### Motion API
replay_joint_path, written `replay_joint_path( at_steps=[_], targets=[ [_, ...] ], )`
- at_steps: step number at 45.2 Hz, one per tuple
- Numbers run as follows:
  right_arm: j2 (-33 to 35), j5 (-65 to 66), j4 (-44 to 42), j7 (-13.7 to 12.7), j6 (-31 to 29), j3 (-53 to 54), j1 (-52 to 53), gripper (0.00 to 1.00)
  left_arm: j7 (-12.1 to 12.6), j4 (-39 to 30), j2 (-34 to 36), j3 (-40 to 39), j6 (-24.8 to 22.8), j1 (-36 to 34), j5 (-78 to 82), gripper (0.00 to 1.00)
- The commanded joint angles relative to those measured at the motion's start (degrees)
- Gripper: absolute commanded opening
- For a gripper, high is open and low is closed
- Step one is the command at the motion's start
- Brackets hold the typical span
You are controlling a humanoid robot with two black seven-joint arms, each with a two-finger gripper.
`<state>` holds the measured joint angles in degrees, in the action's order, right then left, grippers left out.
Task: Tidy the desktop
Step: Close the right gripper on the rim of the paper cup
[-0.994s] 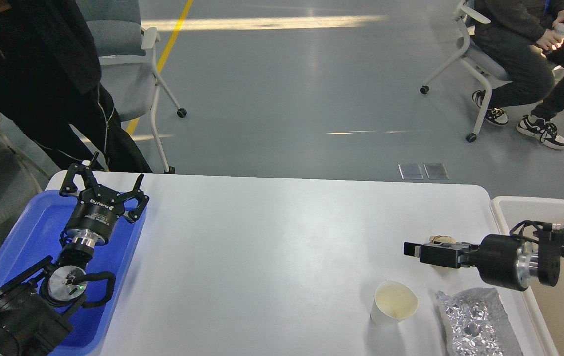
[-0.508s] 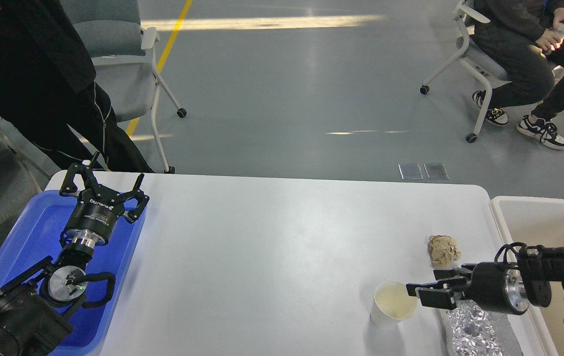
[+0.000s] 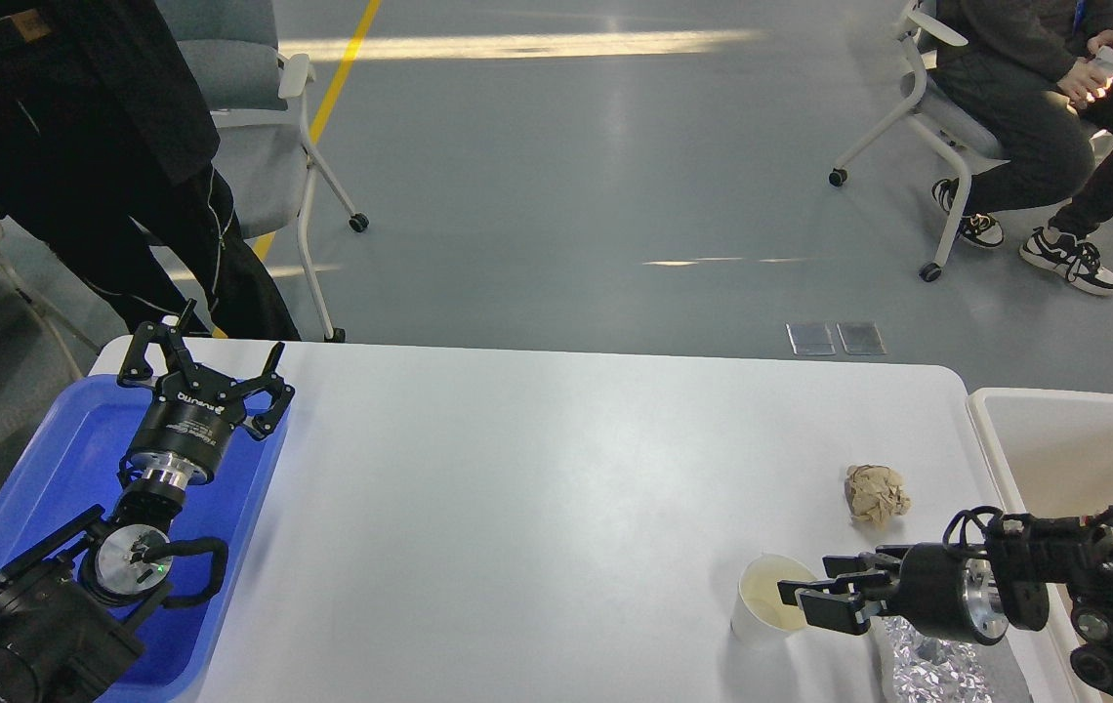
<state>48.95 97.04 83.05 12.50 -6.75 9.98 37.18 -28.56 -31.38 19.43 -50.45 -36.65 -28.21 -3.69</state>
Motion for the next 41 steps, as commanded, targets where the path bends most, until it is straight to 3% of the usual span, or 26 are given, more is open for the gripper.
replay_joint_path(
  at_steps=[1,18,34,41],
  targets=[
    [-0.96,0.16,-2.45,-0.02,1.66,-0.23,-0.71,0.3,0.0,0.0,0.0,0.0,0.0,0.0,0.0,1.0],
    [-0.96,-0.01,-3.42,-0.02,1.74,-0.23,-2.47,0.0,0.0,0.0,0.0,0.0,0.0,0.0,0.0,1.0],
    [-0.87,-1.33,-2.63,-0.02,1.74,0.3,-1.41,0.0,0.0,0.0,0.0,0.0,-0.09,0.0,0.0,1.0],
    [2.37,-2.56,-0.09,-0.02,1.57,1.09,0.16,0.0,0.0,0.0,0.0,0.0,0.0,0.0,0.0,1.0]
  ],
)
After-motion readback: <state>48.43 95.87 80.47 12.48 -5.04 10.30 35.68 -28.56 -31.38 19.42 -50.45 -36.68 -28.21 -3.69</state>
